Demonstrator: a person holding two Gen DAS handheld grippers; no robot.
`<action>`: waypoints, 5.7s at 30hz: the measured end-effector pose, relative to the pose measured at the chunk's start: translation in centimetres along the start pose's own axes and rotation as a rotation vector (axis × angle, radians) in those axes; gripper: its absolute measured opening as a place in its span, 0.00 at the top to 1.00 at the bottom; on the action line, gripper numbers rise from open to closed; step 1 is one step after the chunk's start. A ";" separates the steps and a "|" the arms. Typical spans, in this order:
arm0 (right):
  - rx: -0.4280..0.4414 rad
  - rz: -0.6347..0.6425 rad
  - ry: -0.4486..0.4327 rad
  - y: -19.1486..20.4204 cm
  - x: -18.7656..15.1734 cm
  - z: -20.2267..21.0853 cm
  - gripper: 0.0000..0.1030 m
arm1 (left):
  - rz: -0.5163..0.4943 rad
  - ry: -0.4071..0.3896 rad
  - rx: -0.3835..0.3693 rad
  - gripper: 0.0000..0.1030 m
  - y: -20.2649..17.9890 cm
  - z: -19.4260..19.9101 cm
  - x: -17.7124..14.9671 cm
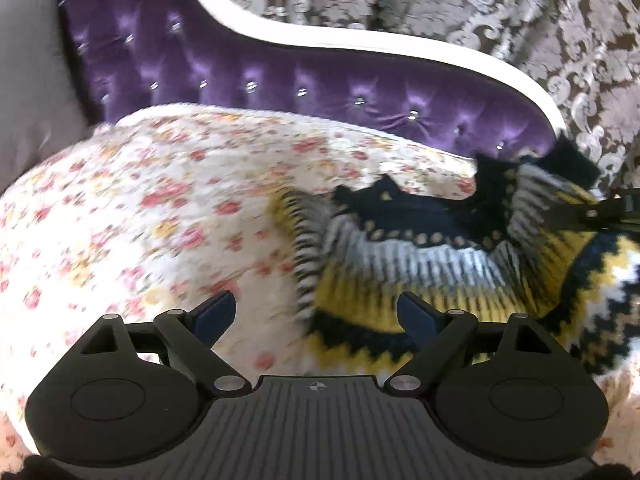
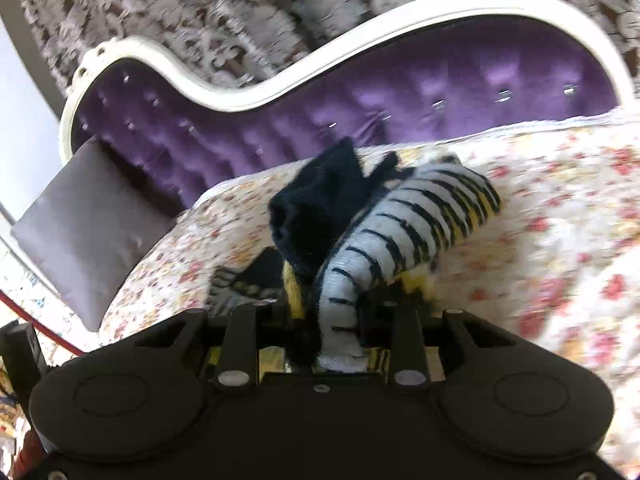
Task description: Fold small clothes
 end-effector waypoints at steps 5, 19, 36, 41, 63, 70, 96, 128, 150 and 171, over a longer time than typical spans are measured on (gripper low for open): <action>0.029 -0.008 0.036 2.9 -0.9 -3.8 0.61 | 0.058 0.016 -0.008 0.14 2.7 0.8 -1.2; -0.011 0.096 0.076 9.5 -3.4 -10.9 0.42 | 0.090 0.034 0.019 0.14 5.4 1.6 -2.4; -0.061 0.050 -0.116 2.7 -3.6 0.2 0.25 | 0.066 -0.008 -0.141 0.14 -0.6 1.9 1.3; -0.066 0.010 -0.093 0.2 -6.7 1.2 0.25 | 0.107 0.083 -0.119 0.14 -1.8 -2.0 -0.1; -0.032 0.037 -0.101 -1.0 -8.5 2.0 0.20 | 0.029 0.111 -0.040 0.38 -0.1 -2.3 -0.5; -0.066 0.076 -0.157 -1.3 -5.5 1.6 0.00 | -0.127 -0.090 0.111 0.15 -2.3 0.9 3.5; -0.228 0.184 -0.053 -2.6 -1.6 -11.0 0.00 | -0.001 0.042 -0.001 0.00 0.8 -8.0 1.5; -0.173 0.157 -0.106 -2.9 -1.6 -10.6 0.00 | 0.073 -0.039 -0.040 0.01 1.2 1.1 0.8; -0.167 0.147 -0.114 -2.7 -1.6 -10.5 0.00 | 0.081 0.014 -0.114 0.01 -0.2 -0.3 -2.0; 0.200 -0.016 0.126 -4.4 0.2 -10.2 0.00 | 0.121 0.120 -0.169 0.01 1.1 -5.3 -1.3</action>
Point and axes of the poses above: each gripper's, at about its wrist camera, not at the fingertips, and z roughly against the way its jaws point, y to its left, x to its top, the point moved 6 cm from there along -z, roughly the way its jaws point, and after that the axes turned 4 degrees about y, right-handed, at the moved point
